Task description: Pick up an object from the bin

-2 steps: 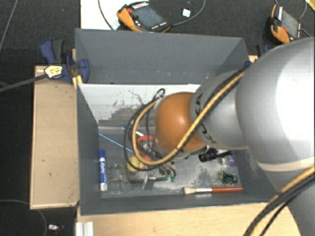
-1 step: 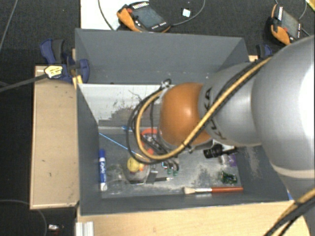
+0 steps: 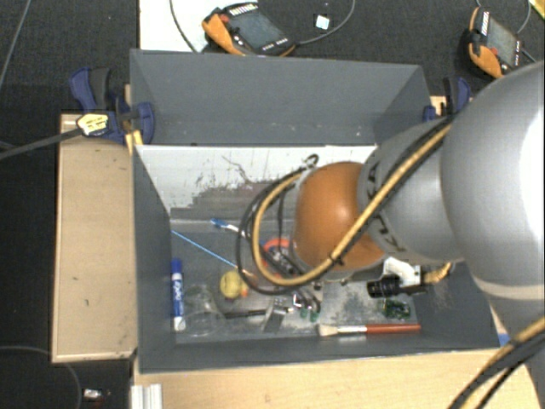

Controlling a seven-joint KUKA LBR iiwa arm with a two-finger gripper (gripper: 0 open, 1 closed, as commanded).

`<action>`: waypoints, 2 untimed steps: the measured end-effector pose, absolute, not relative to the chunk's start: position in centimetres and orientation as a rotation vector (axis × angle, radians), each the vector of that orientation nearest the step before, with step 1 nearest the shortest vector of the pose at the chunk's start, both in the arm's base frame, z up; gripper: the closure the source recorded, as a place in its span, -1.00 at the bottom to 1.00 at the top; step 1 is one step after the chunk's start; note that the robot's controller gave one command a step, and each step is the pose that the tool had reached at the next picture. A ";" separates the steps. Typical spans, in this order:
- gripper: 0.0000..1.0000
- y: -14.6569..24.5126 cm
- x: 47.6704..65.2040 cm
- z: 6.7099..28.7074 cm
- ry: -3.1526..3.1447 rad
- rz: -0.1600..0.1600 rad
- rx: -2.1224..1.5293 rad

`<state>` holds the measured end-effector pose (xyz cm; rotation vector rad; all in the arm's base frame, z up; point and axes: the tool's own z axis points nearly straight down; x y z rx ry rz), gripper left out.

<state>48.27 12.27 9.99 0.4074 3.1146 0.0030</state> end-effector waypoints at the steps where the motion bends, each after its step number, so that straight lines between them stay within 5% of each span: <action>1: -1.00 15.3 47.6 7.0 3.105 0.011 0.404; 2: 1.00 10.5 47.8 7.0 3.079 0.003 0.617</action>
Offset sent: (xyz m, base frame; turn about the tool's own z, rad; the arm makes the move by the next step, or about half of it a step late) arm -0.0042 -0.0174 -0.0299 0.1379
